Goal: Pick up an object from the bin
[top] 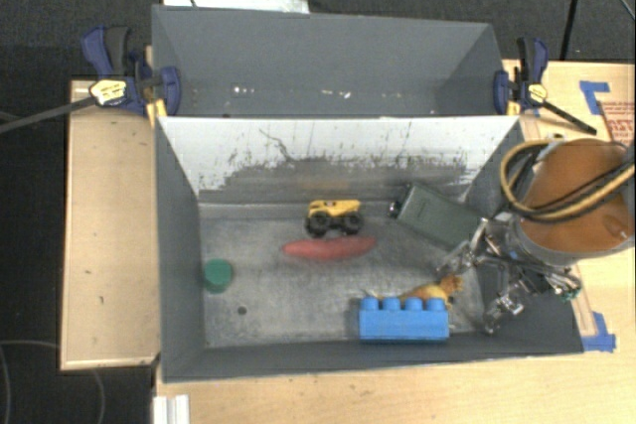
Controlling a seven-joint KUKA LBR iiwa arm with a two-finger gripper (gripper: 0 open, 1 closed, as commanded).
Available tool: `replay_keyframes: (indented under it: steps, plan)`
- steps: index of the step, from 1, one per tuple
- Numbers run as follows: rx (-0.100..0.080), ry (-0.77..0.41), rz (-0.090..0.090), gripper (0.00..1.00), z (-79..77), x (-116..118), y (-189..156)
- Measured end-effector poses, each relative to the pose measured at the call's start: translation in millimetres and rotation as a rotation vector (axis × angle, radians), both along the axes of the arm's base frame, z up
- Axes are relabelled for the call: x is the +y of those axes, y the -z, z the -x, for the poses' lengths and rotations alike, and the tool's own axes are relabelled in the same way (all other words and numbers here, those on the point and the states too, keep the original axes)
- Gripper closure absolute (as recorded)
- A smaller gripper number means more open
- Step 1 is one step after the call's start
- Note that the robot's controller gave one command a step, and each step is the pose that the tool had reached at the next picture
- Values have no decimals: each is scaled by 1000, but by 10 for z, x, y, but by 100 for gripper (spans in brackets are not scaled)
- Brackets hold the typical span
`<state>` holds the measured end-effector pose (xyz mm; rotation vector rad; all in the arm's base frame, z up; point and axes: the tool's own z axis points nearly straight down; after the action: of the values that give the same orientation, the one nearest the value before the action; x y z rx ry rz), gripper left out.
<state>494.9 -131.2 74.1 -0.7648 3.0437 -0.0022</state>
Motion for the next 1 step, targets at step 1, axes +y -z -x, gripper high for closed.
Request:
replay_keyframes:
  steps: [1]
  plan:
    - [1,-115,1,0,10,21,5]
